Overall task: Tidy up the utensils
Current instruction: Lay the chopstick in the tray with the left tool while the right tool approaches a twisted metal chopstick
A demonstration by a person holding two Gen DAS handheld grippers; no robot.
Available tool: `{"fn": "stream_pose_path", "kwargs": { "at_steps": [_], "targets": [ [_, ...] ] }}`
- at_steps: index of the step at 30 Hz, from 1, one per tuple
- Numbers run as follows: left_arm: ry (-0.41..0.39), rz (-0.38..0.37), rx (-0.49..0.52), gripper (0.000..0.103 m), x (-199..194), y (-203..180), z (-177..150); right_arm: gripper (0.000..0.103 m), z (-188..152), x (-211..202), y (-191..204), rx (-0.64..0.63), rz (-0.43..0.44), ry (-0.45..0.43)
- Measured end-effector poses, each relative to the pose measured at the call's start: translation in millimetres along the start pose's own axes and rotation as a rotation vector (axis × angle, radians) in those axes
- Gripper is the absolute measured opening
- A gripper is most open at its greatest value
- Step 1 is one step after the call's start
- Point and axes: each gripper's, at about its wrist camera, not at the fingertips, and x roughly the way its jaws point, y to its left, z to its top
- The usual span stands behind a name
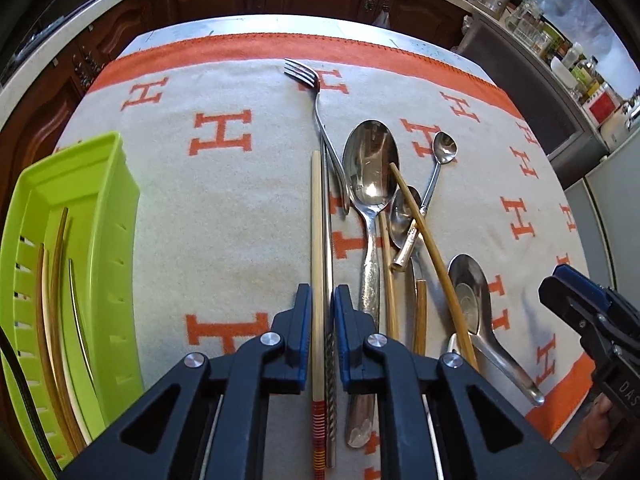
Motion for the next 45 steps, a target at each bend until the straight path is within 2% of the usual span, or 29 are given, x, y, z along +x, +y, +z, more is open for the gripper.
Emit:
{"fn": "stream_pose_path", "kwargs": {
  "at_steps": [6, 8, 9, 12, 21, 28, 34, 37, 40, 45],
  "targets": [
    [-0.011, -0.006, -0.035, 0.008, -9.0, 11.5, -6.1, 0.048, -0.1, -5.5, 4.1, -0.014, -0.005, -0.009],
    [-0.025, 0.006, -0.03, 0.008, -16.8, 7.6, -9.5, 0.048, -0.3, -6.9, 6.0, -0.018, -0.005, -0.009],
    [-0.033, 0.013, -0.029, 0.003, -19.9, 6.5, -9.1, 0.048, -0.3, -7.5, 7.0, -0.018, -0.002, -0.008],
    [-0.055, 0.029, -0.011, 0.003, -40.4, -9.0, -15.0, 0.048, -0.4, -9.5, 8.9, -0.016, 0.005, -0.007],
    [-0.03, 0.011, -0.055, 0.003, -39.0, 11.0, -19.5, 0.048, -1.5, -19.3, 23.6, -0.056, 0.008, -0.016],
    [-0.09, -0.008, -0.061, 0.003, -95.7, 26.7, -25.1, 0.048, -1.1, -21.4, 35.4, -0.07, 0.034, -0.002],
    [-0.188, 0.041, -0.073, 0.003, -159.0, 55.0, -28.8, 0.048, 0.5, -19.8, 64.3, -0.108, 0.086, 0.026],
    [-0.225, 0.097, -0.086, 0.003, -181.4, 74.0, -30.1, 0.048, 1.8, -18.2, 85.2, -0.133, 0.111, 0.041],
    [-0.226, 0.161, -0.094, 0.003, -184.1, 91.8, -33.8, 0.048, 3.8, -14.8, 109.4, -0.152, 0.135, 0.054],
    [-0.154, 0.173, -0.127, 0.004, -153.2, 117.1, -48.7, 0.048, 9.0, -5.1, 147.4, -0.19, 0.139, 0.054]
  ]
}}
